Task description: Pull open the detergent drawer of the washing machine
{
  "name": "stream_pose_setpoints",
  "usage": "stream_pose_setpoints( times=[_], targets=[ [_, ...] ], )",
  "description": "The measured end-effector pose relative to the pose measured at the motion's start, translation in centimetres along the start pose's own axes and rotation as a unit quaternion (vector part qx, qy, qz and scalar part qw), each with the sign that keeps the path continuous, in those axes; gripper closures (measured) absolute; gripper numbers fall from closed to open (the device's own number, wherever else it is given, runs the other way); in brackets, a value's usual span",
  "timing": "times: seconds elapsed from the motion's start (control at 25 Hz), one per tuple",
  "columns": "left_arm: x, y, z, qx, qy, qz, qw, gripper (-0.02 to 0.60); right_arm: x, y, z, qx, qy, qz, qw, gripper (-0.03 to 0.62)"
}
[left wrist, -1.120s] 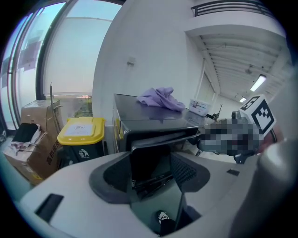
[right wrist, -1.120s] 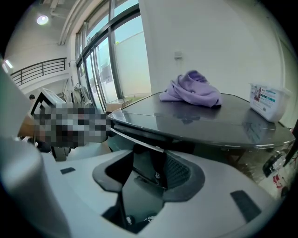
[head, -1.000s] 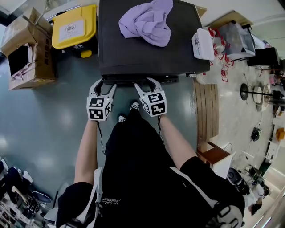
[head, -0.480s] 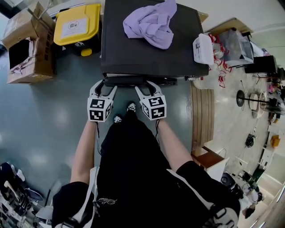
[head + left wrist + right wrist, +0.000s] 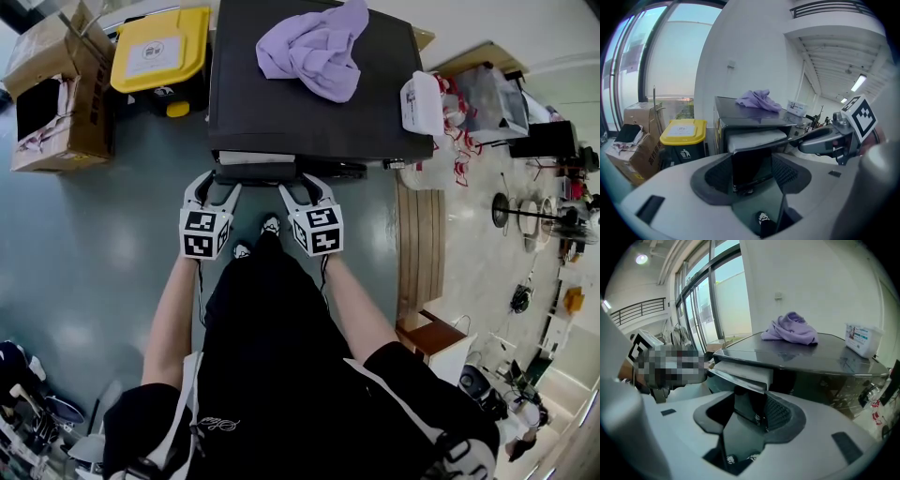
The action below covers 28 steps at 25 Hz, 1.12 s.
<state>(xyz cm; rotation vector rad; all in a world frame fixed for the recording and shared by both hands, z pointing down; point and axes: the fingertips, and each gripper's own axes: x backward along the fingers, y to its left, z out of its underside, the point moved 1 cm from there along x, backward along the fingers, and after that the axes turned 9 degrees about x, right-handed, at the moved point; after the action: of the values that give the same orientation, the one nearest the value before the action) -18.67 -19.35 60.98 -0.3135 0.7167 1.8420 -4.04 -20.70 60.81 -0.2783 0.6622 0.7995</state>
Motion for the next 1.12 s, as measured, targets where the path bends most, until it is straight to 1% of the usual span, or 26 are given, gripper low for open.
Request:
stream_pose_setpoints(
  times=[1.12],
  targets=[
    [2.5, -1.4, 2.8, -0.007, 0.008, 0.003, 0.9999, 0.333, 2.4, 2.3, 2.6, -0.008, 0.004, 0.012, 1.000, 0.390]
  ],
)
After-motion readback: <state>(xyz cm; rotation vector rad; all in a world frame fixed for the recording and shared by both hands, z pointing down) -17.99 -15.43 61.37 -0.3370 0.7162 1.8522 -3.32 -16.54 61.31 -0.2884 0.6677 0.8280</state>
